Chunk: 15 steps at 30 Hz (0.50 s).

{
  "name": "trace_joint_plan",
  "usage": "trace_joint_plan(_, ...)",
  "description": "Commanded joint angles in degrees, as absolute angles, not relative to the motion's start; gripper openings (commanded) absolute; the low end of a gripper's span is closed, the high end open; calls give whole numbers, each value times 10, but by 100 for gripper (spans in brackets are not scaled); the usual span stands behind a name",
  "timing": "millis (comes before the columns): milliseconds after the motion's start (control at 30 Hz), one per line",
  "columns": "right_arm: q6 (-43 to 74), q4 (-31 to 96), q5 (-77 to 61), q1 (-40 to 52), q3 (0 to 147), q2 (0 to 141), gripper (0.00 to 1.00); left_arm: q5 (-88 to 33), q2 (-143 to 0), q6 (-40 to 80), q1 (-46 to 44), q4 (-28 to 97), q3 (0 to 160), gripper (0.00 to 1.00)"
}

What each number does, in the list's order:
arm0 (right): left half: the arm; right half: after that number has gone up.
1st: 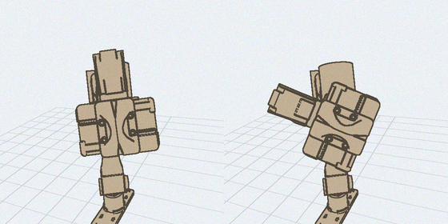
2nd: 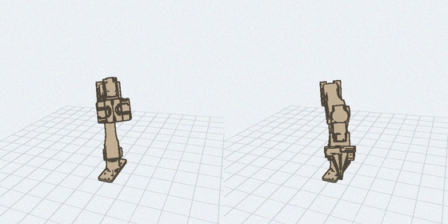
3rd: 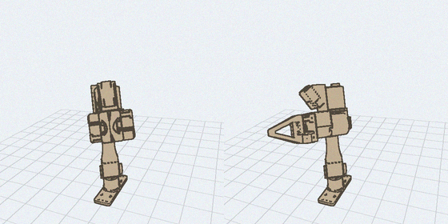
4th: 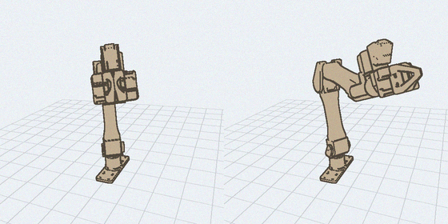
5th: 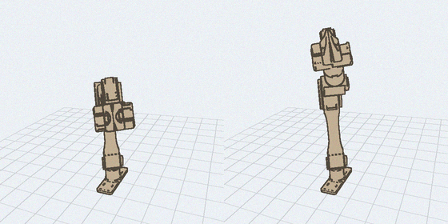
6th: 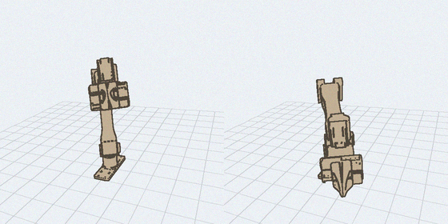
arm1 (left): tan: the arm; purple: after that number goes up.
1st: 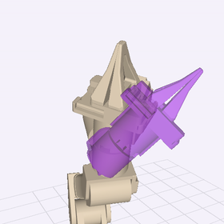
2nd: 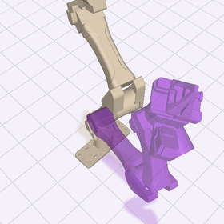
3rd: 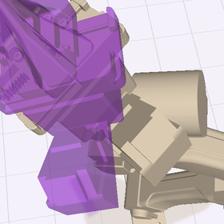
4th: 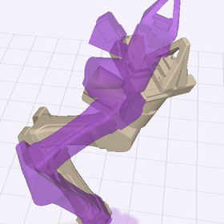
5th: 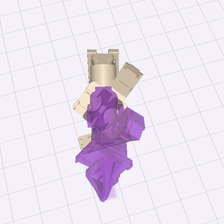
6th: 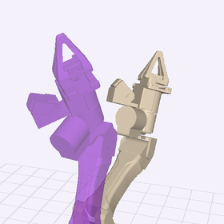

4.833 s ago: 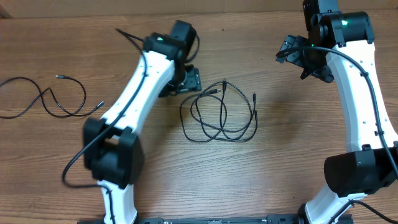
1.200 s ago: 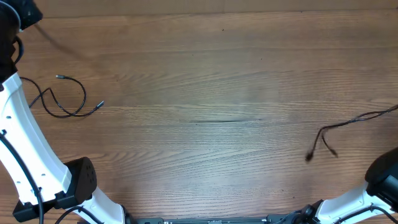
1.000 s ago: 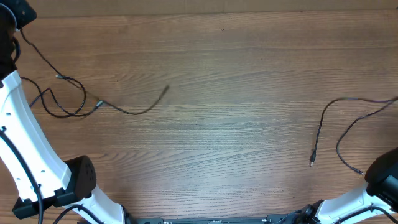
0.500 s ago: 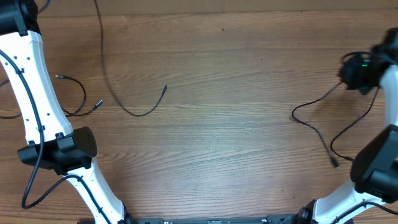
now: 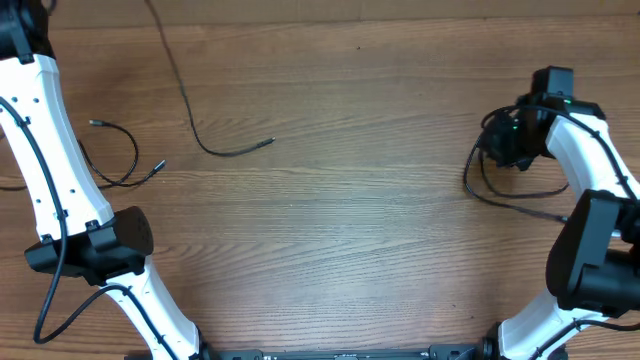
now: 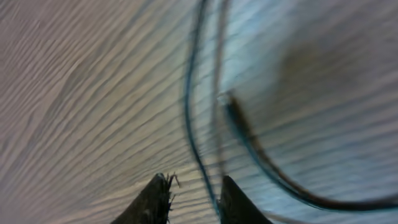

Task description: Untangle cables

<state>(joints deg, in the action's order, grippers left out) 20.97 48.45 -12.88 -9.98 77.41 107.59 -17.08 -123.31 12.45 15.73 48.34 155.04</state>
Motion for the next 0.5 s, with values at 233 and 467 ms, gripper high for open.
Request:
trace_joint_plan(233,209,472,-129,-74,772,1075,33,-136,-1372,192,93,712,1556,4)
trace_joint_plan(467,209,472,-129,-74,772,1075,34,-159,-1444,135,55,847,1556,4)
